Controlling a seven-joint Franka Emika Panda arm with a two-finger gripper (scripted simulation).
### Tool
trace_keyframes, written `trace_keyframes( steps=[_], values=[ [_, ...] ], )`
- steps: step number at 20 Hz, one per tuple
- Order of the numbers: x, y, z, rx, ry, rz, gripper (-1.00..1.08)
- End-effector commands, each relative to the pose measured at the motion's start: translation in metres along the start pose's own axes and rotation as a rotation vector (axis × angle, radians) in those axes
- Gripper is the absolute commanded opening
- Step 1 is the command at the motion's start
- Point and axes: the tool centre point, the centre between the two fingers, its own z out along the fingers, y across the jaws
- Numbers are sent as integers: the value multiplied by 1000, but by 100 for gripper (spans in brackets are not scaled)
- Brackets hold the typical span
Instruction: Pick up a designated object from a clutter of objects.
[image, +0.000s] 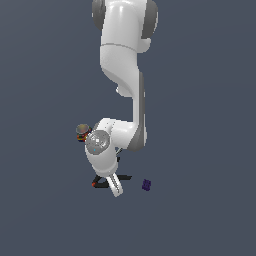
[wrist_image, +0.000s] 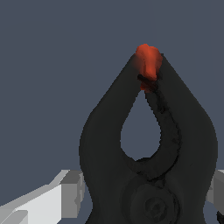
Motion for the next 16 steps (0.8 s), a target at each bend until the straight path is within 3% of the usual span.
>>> trace_keyframes(
  steps=[1, 9, 16],
  values=[
    [0, 0, -2, 1, 1, 0, -100],
    [1, 13, -27, 1, 0, 0, -100],
    [3, 35, -73, 2, -1, 0, -100]
  ],
)
